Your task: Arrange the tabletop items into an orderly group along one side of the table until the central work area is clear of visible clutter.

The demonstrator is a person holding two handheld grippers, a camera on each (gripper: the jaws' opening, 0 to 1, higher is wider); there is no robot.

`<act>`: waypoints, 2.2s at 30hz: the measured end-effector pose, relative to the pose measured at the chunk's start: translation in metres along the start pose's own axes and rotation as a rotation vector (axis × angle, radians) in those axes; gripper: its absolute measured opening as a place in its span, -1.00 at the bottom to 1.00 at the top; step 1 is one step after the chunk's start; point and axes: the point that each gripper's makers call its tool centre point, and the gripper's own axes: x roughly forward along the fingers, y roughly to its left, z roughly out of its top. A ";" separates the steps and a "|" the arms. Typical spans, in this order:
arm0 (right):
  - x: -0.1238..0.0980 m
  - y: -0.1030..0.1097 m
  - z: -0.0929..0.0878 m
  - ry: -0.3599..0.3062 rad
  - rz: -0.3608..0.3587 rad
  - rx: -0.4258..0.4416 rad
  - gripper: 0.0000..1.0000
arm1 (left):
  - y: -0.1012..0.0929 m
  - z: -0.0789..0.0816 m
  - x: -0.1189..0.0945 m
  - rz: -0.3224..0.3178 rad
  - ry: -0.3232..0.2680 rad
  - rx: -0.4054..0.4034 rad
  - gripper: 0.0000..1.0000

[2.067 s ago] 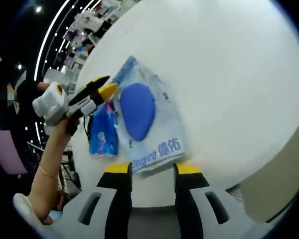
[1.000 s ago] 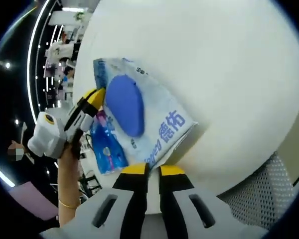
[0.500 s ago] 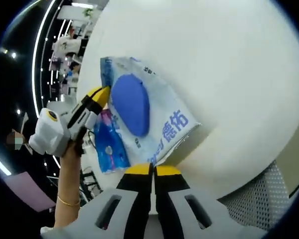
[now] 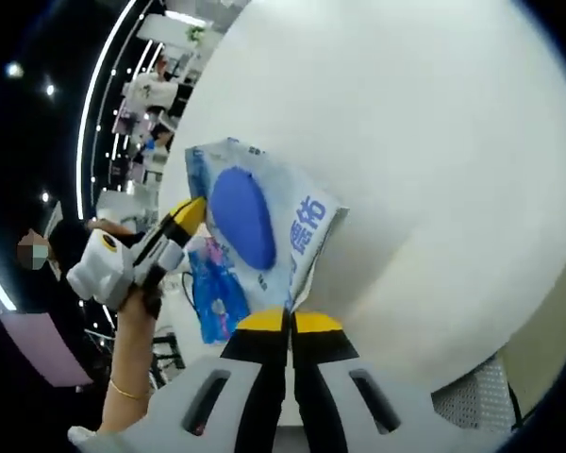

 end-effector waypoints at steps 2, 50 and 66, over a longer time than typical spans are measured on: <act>-0.001 0.004 0.011 -0.023 -0.003 -0.041 -0.98 | 0.005 0.000 -0.005 0.007 -0.002 -0.005 -1.00; 0.085 0.084 0.157 -0.203 -0.083 -0.685 -0.98 | 0.068 -0.033 -0.071 0.446 -0.092 -0.577 -1.00; 0.117 0.123 0.161 -0.153 -0.104 -0.874 -0.98 | 0.100 -0.057 -0.076 0.545 -0.059 -0.755 -1.00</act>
